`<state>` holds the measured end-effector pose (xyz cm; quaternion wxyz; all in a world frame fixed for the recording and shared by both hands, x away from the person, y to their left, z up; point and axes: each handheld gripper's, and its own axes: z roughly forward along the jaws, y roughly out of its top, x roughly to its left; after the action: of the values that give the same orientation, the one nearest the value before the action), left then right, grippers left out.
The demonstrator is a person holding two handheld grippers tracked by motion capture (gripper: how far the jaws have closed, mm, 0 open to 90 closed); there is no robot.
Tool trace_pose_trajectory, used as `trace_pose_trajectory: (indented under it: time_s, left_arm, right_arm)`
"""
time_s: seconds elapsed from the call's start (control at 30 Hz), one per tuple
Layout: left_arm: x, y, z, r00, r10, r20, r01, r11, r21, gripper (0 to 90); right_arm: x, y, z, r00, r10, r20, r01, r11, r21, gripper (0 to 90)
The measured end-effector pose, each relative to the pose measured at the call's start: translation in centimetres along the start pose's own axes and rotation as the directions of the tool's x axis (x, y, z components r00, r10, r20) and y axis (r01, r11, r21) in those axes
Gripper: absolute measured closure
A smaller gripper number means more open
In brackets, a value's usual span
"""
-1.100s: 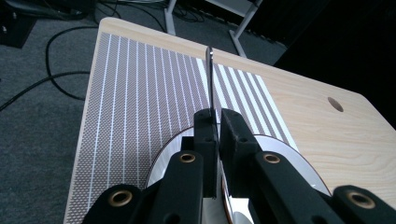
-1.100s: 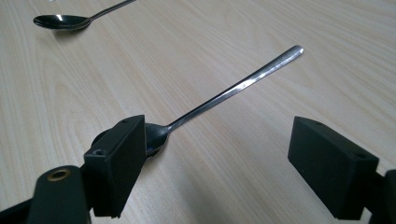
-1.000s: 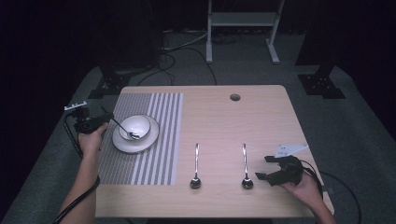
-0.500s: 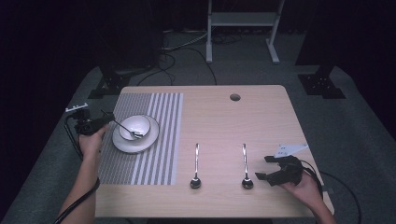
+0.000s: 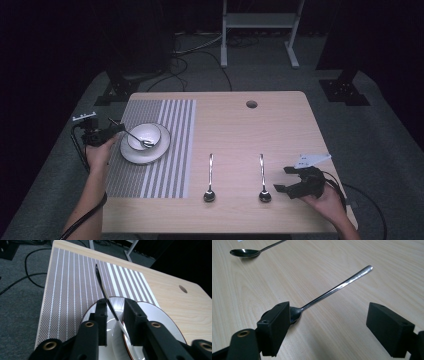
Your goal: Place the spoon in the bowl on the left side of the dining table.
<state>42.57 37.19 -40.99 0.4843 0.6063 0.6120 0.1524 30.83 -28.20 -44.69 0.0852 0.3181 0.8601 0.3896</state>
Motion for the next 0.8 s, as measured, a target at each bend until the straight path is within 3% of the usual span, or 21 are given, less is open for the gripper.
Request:
trace_pose_trajectory:
  time_s: [0.17,0.47,0.8]
  left_arm:
    - [-0.4,-0.2,-0.7,0.9995,0.019,0.024,-0.019,0.9998,0.010,60.5]
    - [-0.8,-0.9,-2.6,0.9975,0.071,0.006,-0.071,0.9970,0.032,46.4]
    - [-1.5,-3.0,-3.7,0.9933,0.115,0.017,-0.115,0.9916,0.058,32.7]
  right_arm:
    - [0.0,0.1,-0.2,1.0000,0.000,0.008,0.000,1.000,-0.010,18.3]
    - [-0.2,-0.1,-0.5,0.9999,0.007,0.015,-0.007,1.000,-0.014,18.2]
    - [-0.1,0.2,-0.6,0.9999,0.010,0.011,-0.010,0.999,-0.032,17.9]
